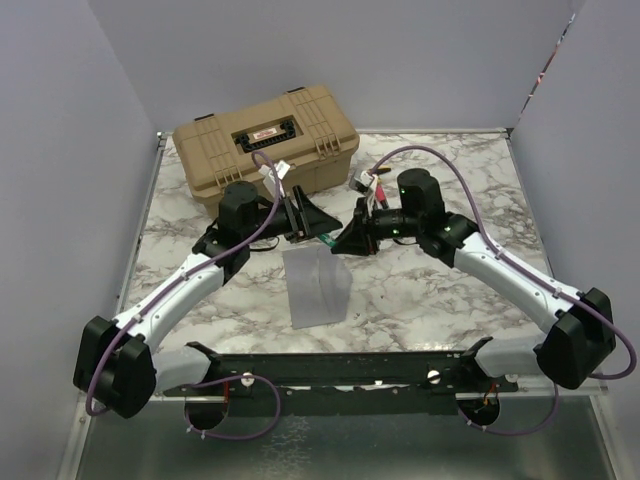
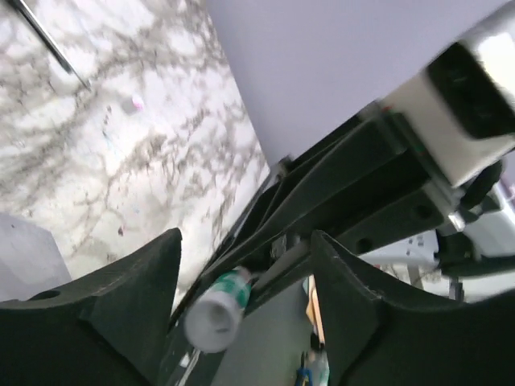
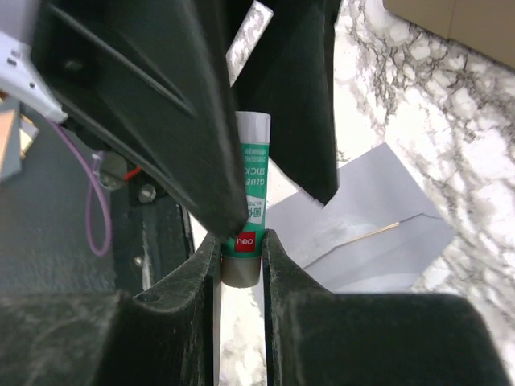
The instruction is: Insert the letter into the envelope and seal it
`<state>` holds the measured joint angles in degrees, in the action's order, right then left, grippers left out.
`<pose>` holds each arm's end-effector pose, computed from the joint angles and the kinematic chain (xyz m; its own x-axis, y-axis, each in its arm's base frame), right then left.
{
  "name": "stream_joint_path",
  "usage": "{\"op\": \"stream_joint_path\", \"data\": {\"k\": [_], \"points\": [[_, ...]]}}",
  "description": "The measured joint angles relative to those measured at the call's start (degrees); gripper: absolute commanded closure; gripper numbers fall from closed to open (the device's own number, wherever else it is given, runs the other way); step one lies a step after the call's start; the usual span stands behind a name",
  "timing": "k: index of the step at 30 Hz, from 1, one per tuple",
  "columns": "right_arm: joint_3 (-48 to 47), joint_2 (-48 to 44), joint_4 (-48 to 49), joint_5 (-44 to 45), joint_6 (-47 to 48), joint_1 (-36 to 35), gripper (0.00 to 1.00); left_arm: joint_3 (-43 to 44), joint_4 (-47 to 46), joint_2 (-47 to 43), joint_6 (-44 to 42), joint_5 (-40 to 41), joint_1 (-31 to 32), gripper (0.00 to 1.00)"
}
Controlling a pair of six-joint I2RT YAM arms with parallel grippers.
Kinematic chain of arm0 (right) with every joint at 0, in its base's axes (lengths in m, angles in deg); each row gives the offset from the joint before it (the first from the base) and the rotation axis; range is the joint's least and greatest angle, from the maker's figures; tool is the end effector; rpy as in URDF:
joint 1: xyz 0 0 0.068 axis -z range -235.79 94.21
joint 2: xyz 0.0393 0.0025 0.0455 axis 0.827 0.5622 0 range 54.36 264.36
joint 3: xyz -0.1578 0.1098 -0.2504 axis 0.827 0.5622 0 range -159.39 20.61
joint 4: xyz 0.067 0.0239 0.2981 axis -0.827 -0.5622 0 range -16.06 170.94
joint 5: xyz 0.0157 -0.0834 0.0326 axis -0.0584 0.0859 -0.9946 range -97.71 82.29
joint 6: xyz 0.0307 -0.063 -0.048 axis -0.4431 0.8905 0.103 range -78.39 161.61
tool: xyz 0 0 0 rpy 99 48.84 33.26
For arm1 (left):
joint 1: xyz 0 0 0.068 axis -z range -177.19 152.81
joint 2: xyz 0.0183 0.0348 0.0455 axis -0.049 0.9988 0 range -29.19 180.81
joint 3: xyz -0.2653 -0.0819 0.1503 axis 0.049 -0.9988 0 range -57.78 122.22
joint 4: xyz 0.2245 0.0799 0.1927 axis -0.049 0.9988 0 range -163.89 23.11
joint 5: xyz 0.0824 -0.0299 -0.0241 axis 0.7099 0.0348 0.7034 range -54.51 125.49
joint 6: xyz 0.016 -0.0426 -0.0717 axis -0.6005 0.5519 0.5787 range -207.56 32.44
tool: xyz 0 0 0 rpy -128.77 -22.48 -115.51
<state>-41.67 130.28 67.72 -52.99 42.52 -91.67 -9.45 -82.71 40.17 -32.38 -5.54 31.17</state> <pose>0.2576 0.2519 0.3445 -0.3513 -0.2679 -0.8971 -0.9317 0.1943 0.3068 0.2700 -0.2015 0.3253 -0.8640 -0.2373 -0.4441 0.3743 0.2873 -0.8817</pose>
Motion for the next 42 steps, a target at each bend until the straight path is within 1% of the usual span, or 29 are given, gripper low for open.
{"op": "stream_joint_path", "data": {"k": [2,6,9,12,14,17,20,23,26,30,37,40,42], "points": [[2.3,-0.1,4.9,1.3,-5.6,-0.3,0.99,-0.6,-1.6,-1.9,0.3,4.5,0.0,0.21],[7.8,-0.2,15.6,4.5,-18.2,-0.5,0.99,-3.6,-5.4,-6.1,0.5,10.8,0.0,0.16],[10.9,-1.0,22.2,8.2,-26.5,-0.6,0.99,-5.4,-7.5,-7.7,0.3,13.9,0.0,0.14],[12.6,-2.0,27.6,11.5,-33.4,-0.5,0.99,-6.5,-8.9,-8.2,0.0,15.7,0.0,0.15],[13.6,-2.6,32.4,12.8,-38.1,-0.5,0.99,-7.6,-9.9,-8.4,0.0,16.5,0.0,0.22],[15.1,-2.8,38.4,13.2,-43.1,-0.5,0.99,-9.0,-11.9,-8.4,0.6,17.2,0.0,0.38],[16.9,-2.8,43.0,13.4,-47.0,-0.5,0.99,-10.4,-14.9,-8.4,1.9,17.1,0.1,0.47],[17.8,-2.7,45.8,13.5,-49.5,-0.5,0.99,-10.8,-17.9,-8.4,2.9,17.1,0.5,0.51],[17.8,-2.4,48.7,13.0,-51.2,-0.5,0.99,-10.8,-20.4,-8.5,3.3,17.1,0.7,0.57],[17.9,-1.6,51.7,12.3,-53.0,-0.5,0.99,-10.8,-22.8,-8.5,3.8,17.1,0.7,0.6],[17.9,-0.9,54.3,10.5,-54.8,-0.5,0.99,-10.8,-24.8,-8.4,4.4,16.8,1.0,0.62],[17.9,-0.5,54.6,9.5,-55.3,-0.5,0.99,-10.8,-25.0,-8.2,4.6,16.5,1.0,0.78],[17.9,-0.3,54.5,9.1,-55.6,-0.5,0.99,-10.8,-25.7,-8.0,4.9,16.1,1.1,0.97]]}}
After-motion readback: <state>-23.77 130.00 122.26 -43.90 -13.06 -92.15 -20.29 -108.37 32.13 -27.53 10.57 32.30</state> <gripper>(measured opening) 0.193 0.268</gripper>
